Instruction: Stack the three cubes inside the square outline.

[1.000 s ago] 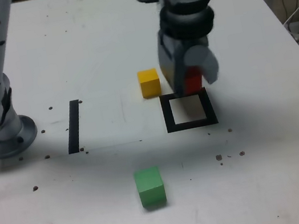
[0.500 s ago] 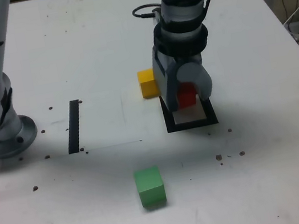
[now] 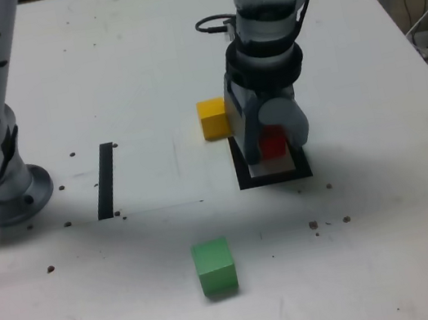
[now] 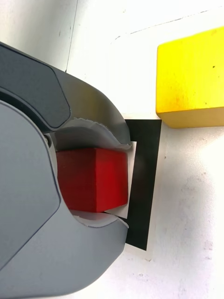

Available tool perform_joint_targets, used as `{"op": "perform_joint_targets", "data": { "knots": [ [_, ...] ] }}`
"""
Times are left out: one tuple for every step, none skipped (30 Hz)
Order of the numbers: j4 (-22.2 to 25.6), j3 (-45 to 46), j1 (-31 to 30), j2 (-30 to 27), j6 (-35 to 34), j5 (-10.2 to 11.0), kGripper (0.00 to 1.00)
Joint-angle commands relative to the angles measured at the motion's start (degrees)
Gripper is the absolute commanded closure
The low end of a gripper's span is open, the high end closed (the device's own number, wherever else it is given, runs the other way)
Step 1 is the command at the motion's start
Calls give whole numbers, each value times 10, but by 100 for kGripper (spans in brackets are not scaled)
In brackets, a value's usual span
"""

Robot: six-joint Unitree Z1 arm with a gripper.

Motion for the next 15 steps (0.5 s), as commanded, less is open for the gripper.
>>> {"op": "perform_joint_targets", "data": {
  "knots": [
    [1, -5, -2, 4, -1, -2, 75],
    [1, -6, -3, 4, 0, -3, 75],
    [0, -7, -3, 5, 0, -4, 75],
    [-1, -7, -4, 6, 1, -4, 75],
    [-1, -8, -4, 6, 2, -5, 74],
    [-2, -7, -4, 7, 3, -6, 72],
    [-2, -7, -4, 7, 4, -7, 70],
    [-2, -7, -4, 7, 4, -9, 68],
    [-2, -6, -4, 7, 5, -10, 66],
    [-1, -5, -4, 7, 5, -11, 64],
    [1, -4, -4, 7, 5, -12, 62],
    [3, -4, -4, 7, 5, -13, 60],
    [5, -3, -4, 7, 5, -14, 59],
    [7, -2, -4, 7, 5, -14, 57],
    [8, -1, -4, 6, 5, -15, 56]
  ]
}}
